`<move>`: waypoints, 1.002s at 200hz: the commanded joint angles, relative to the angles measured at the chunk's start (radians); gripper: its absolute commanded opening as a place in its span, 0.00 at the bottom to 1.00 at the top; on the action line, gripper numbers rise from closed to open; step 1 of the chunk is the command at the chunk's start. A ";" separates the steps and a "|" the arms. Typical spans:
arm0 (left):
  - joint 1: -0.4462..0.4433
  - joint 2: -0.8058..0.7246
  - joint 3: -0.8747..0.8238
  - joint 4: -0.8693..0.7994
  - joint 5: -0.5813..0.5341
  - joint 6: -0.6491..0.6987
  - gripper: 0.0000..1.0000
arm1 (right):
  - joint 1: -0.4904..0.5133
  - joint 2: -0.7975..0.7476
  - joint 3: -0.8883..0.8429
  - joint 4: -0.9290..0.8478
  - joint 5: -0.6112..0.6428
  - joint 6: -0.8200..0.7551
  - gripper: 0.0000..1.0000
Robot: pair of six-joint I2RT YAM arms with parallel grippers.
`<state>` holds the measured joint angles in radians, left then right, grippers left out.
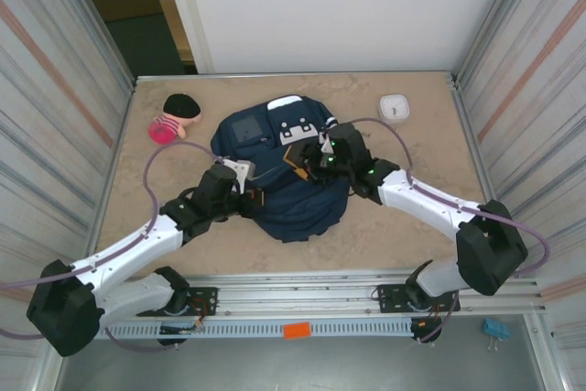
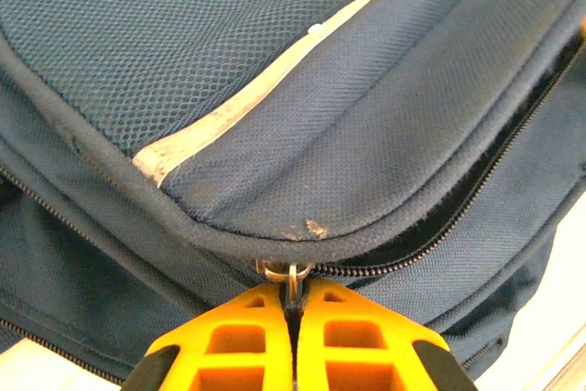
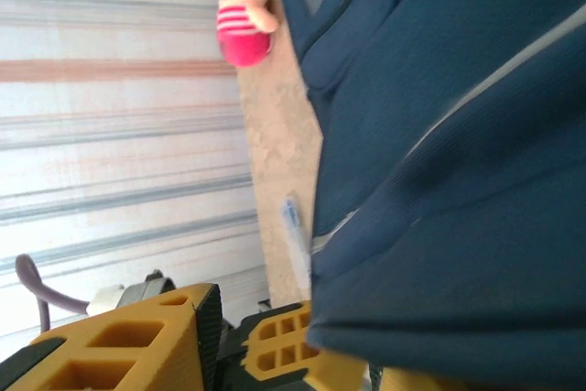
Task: Pack the student bag
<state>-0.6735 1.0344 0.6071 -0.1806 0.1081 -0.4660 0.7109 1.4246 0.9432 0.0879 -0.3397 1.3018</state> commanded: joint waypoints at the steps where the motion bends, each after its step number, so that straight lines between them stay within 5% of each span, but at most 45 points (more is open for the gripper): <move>1: -0.002 -0.004 0.039 0.088 0.047 0.033 0.00 | 0.034 0.055 0.011 0.088 0.050 0.056 0.45; 21: -0.003 -0.015 0.040 0.076 0.049 0.040 0.00 | 0.045 0.094 0.048 0.060 0.046 0.037 0.42; 65: -0.001 -0.048 0.022 0.043 -0.016 0.058 0.00 | 0.048 0.104 0.075 -0.009 0.041 -0.036 0.00; 148: 0.200 -0.027 0.011 0.029 0.058 0.212 0.00 | -0.070 -0.003 0.197 -0.309 -0.162 -0.315 0.00; 200: 0.273 0.064 0.043 0.070 0.091 0.279 0.02 | -0.089 -0.019 0.210 -0.299 -0.256 -0.333 0.00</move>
<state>-0.4438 1.0641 0.6121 -0.1211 0.2546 -0.2390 0.6388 1.4551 1.1149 -0.1989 -0.5171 1.0203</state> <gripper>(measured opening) 0.063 0.057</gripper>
